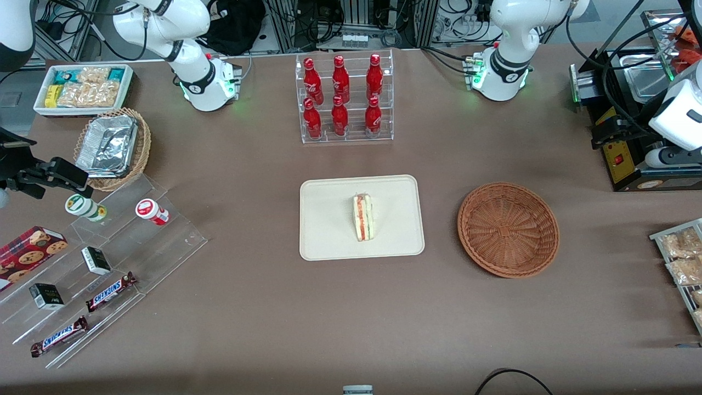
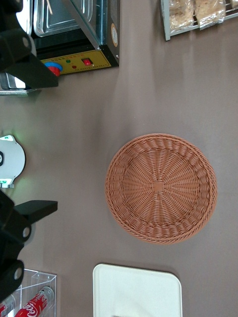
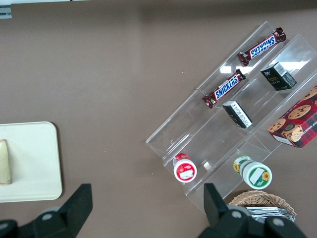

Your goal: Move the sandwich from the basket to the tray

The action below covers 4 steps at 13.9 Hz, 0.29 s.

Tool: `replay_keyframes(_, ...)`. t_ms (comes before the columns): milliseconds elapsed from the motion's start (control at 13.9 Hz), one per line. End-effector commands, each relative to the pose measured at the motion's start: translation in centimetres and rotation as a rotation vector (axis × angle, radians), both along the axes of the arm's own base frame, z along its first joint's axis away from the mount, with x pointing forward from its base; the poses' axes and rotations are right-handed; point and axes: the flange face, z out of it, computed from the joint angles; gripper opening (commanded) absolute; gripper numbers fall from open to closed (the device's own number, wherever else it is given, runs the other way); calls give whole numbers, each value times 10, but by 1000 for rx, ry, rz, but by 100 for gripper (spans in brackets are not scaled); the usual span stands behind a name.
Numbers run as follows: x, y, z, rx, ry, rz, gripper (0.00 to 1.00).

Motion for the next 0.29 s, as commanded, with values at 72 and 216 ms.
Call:
replay_keyframes(72, 6, -1, 6, -8, -11, -24, 100)
replay_keyframes(216, 5, 0, 16, -5, -30, -24, 100)
